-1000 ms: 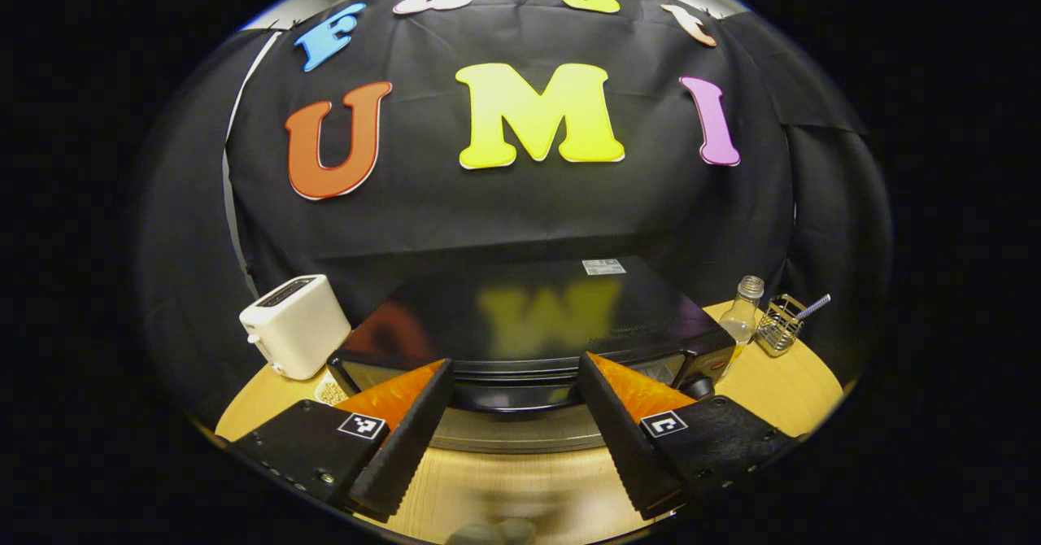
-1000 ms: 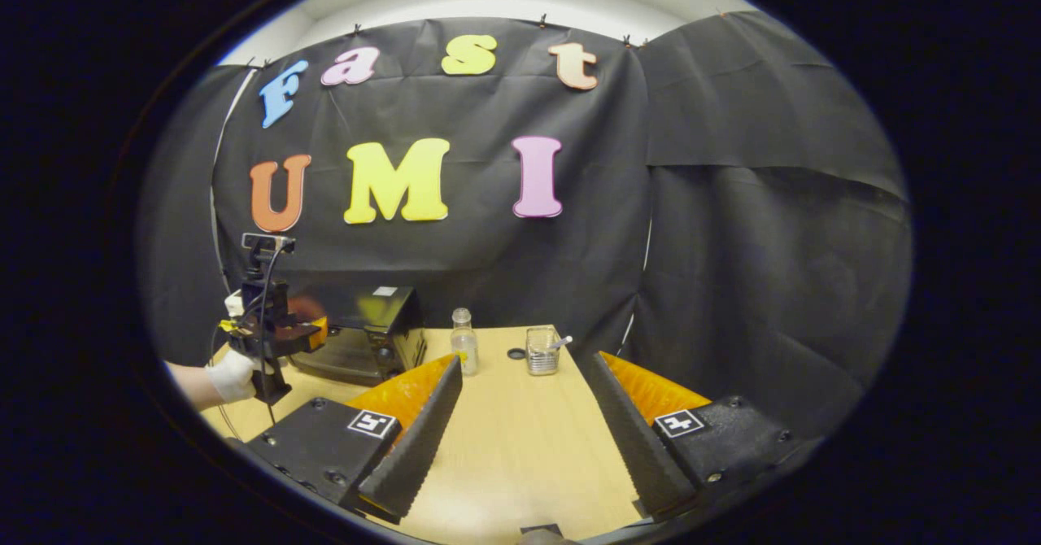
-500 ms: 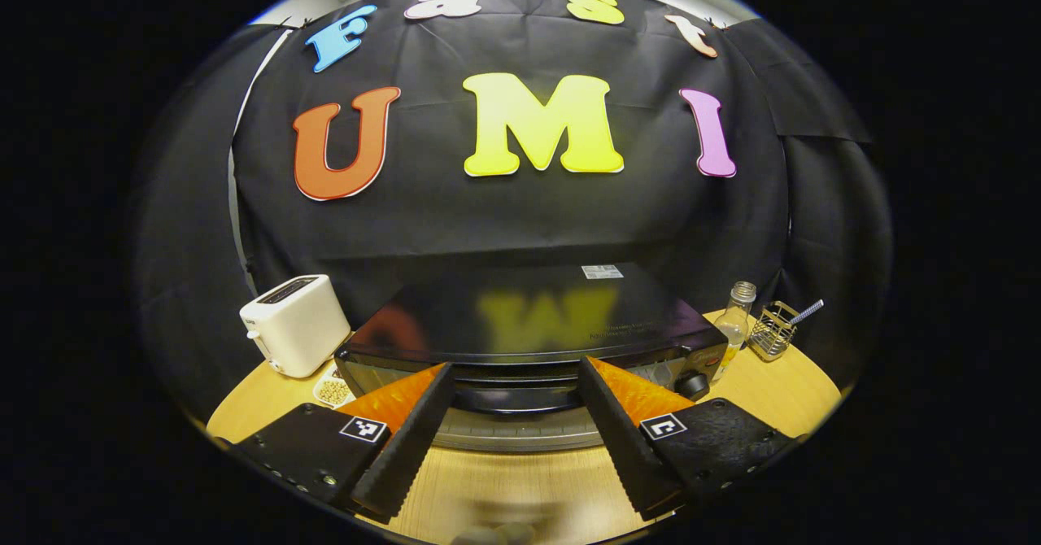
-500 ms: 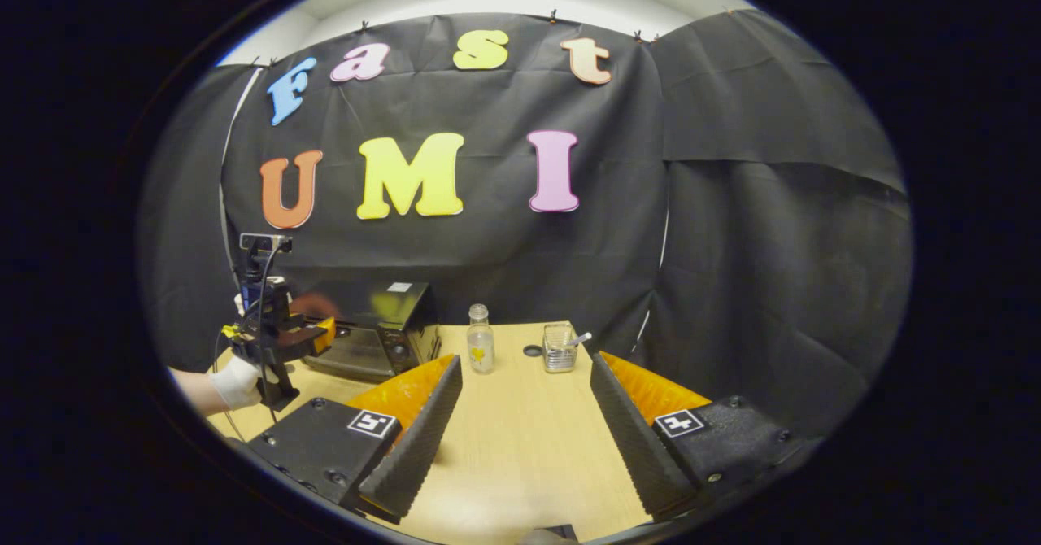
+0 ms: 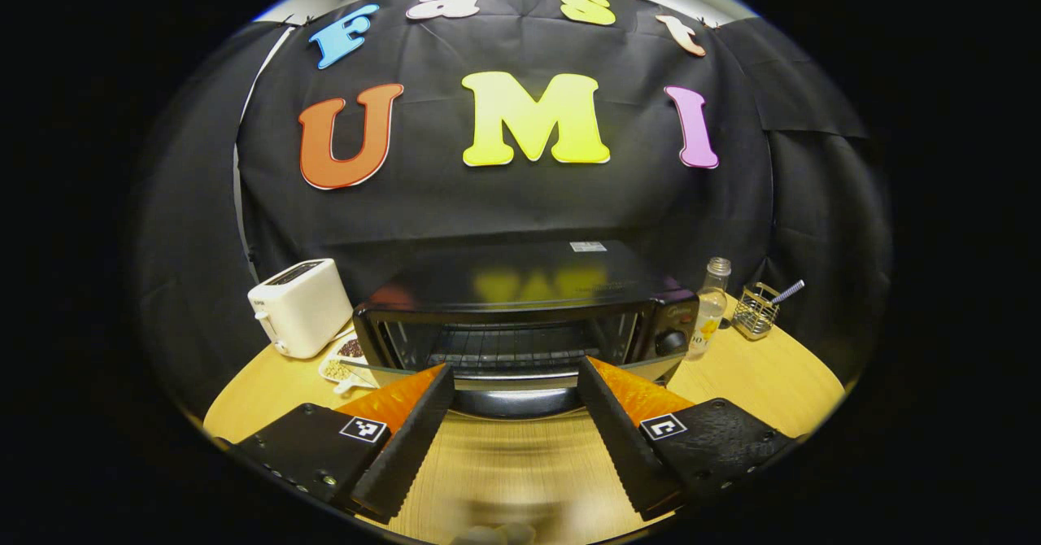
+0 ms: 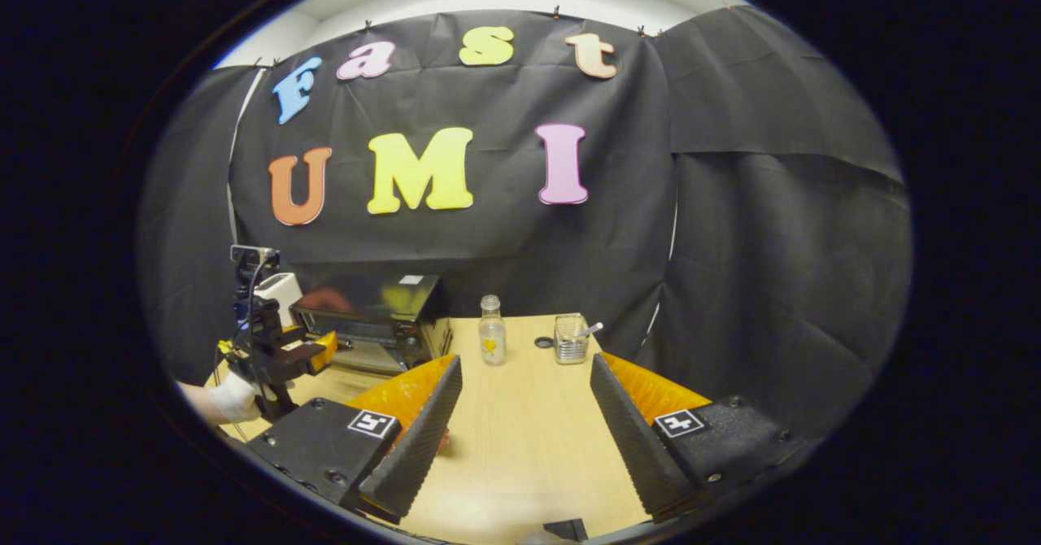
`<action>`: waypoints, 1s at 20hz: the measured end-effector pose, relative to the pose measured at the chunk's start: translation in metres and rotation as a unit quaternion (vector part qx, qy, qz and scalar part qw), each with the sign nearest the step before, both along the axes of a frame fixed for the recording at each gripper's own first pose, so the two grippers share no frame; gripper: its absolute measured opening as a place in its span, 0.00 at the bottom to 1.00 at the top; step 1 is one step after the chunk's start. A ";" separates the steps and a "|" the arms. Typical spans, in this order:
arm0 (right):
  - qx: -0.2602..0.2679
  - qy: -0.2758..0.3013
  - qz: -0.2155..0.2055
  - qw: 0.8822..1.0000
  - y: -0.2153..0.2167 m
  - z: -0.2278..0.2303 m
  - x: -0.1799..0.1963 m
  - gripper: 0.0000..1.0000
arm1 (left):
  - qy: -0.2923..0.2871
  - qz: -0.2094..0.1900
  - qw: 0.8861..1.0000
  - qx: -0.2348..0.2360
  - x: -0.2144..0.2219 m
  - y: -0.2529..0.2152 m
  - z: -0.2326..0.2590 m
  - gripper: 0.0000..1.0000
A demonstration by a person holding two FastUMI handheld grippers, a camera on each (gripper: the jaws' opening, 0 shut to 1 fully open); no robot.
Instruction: Open the electric oven with the left hand, put the food in, and close the electric oven.
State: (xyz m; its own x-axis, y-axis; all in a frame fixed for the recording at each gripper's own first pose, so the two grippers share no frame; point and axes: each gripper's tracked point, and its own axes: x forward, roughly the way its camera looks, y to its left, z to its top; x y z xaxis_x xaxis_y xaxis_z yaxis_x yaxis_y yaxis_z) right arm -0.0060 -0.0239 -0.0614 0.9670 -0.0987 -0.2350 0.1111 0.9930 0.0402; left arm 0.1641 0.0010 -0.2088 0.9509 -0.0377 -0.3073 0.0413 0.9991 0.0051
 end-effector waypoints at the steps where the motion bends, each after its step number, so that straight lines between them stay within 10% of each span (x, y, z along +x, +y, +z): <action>1: 0.001 0.001 0.002 1.000 0.002 -0.002 -0.001 1.00 | 0.007 0.000 1.000 0.004 -0.007 0.001 -0.007 0.97; 20: -0.006 0.039 0.002 0.999 0.010 -0.034 -0.011 0.97 | 0.131 -0.011 0.991 -0.010 -0.078 -0.007 -0.122 0.94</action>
